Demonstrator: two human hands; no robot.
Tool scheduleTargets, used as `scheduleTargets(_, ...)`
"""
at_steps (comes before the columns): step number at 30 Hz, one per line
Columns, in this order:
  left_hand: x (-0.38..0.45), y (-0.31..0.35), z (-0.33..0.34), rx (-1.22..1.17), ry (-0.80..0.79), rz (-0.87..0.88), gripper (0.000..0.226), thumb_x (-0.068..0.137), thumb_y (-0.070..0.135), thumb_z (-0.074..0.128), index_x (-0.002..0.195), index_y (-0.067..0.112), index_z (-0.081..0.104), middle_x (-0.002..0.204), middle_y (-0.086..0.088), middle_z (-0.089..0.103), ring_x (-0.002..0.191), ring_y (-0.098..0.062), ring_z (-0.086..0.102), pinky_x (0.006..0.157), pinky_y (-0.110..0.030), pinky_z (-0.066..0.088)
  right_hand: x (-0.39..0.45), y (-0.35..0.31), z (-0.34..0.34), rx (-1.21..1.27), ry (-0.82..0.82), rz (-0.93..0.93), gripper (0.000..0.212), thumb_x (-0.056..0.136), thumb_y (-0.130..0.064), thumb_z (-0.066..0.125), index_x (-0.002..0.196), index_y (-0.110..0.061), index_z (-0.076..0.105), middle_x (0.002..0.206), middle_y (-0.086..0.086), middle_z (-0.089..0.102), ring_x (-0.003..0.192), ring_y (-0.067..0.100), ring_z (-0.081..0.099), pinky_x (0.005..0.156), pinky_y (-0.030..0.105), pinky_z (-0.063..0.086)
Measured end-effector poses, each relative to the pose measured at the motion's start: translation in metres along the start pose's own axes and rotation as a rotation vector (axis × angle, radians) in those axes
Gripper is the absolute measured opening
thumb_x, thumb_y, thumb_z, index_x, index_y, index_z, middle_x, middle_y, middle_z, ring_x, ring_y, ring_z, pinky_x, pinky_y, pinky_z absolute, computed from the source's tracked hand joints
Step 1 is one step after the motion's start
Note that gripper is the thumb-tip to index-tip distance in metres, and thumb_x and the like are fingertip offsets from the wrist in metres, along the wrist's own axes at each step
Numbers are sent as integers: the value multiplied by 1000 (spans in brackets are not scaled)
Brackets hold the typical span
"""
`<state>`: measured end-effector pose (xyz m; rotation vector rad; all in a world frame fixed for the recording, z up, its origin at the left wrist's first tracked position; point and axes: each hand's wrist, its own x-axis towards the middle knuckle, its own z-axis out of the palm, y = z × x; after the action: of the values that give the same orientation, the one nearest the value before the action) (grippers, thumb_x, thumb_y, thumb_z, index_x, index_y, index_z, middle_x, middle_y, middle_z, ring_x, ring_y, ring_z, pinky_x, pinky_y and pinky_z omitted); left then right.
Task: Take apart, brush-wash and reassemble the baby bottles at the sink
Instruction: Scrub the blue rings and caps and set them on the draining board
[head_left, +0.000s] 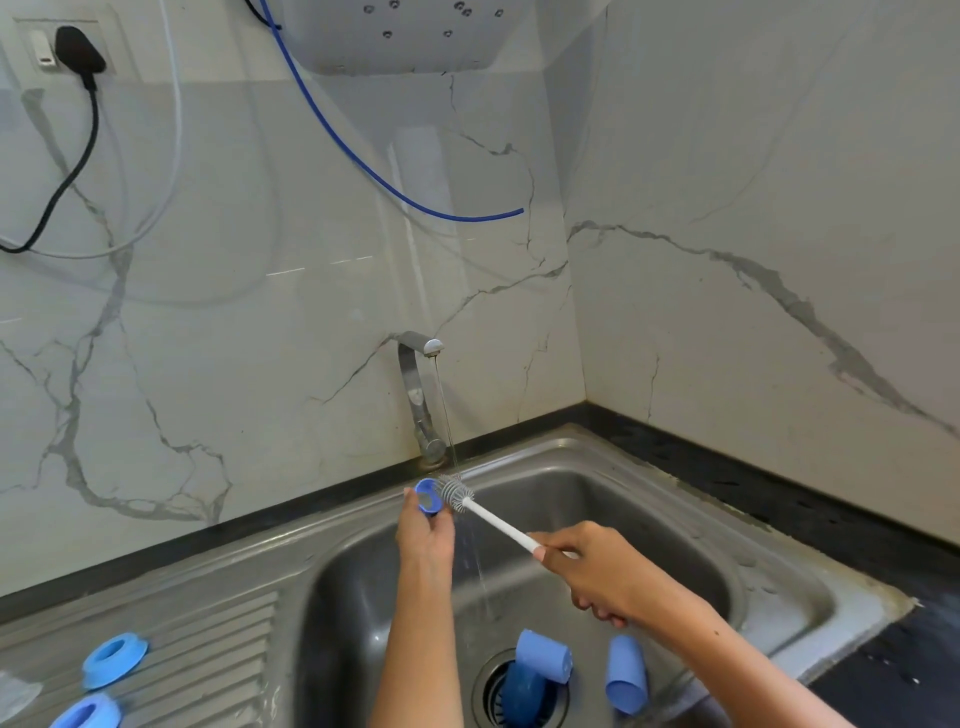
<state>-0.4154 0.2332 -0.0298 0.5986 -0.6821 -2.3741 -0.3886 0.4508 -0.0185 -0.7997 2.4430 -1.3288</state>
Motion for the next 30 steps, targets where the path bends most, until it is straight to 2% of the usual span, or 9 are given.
scheduleTargets(5, 1, -1, 9, 178, -98, -80, 4, 93, 7, 57, 89, 5, 56, 86, -12, 57, 76, -19, 58, 54, -30, 57, 0, -1, 2, -219, 63, -65, 34, 101, -34, 45, 133, -33, 56, 83, -2, 64, 58, 11, 53, 54, 21, 47)
scheduleTargets(7, 0, -7, 8, 292, -110, -128, 3, 90, 6, 60, 89, 8, 58, 87, -12, 60, 75, -21, 59, 59, -34, 54, 2, 2, 0, -437, 121, -99, 38, 101, -36, 43, 139, -34, 50, 96, -2, 67, 71, 16, 60, 69, 29, 51)
scheduleTargets(10, -8, -11, 6, 299, -194, -194, 6, 91, 7, 59, 95, 3, 57, 95, -19, 62, 84, -27, 63, 80, -39, 49, 6, 5, 1, -618, 138, -142, 40, 102, -35, 39, 142, -33, 45, 90, -2, 61, 67, 15, 53, 62, 29, 46)
scheduleTargets(13, -10, -7, 4, 128, -269, -261, 17, 94, 10, 54, 107, 0, 54, 109, -26, 60, 92, -32, 64, 91, -41, 50, 8, 1, 5, 11, -14, 61, 31, 102, -35, 42, 131, -33, 53, 69, 0, 55, 47, 8, 41, 42, 22, 39)
scheduleTargets(16, -3, -6, 4, -35, -229, -260, 19, 94, 9, 53, 110, -1, 54, 124, -27, 53, 92, -35, 63, 73, -44, 59, 9, -5, 5, 488, -191, 292, 29, 102, -36, 42, 125, -24, 54, 55, -3, 39, 38, 4, 29, 35, 15, 26)
scheduleTargets(20, -1, -11, 10, -167, -92, -147, 4, 94, 6, 54, 94, 1, 54, 121, -18, 50, 87, -26, 58, 97, -40, 48, 9, -9, 2, -250, 14, -46, 31, 101, -35, 45, 129, -32, 59, 84, 2, 62, 61, 13, 50, 58, 29, 50)
scheduleTargets(22, -5, -17, 11, -150, -39, -97, 17, 93, 7, 56, 108, -1, 54, 110, -14, 56, 91, -23, 58, 103, -37, 43, 10, -7, -7, -485, 79, -110, 36, 100, -35, 48, 135, -34, 54, 108, 1, 66, 80, 15, 59, 72, 29, 49)
scheduleTargets(26, -3, -24, 8, -63, -31, -93, 44, 91, 12, 60, 129, -6, 48, 89, -14, 58, 81, -21, 59, 92, -33, 47, 12, 4, -15, -456, 101, -84, 34, 96, -37, 54, 129, -33, 60, 110, -4, 68, 82, 13, 65, 78, 28, 52)
scheduleTargets(30, 3, -28, 9, -98, -46, -78, 45, 92, 17, 58, 131, -4, 47, 90, -13, 57, 80, -20, 58, 87, -37, 51, 12, 9, -23, -56, -7, 25, 18, 98, -37, 51, 95, -30, 67, 64, 1, 56, 44, 10, 44, 45, 21, 39)
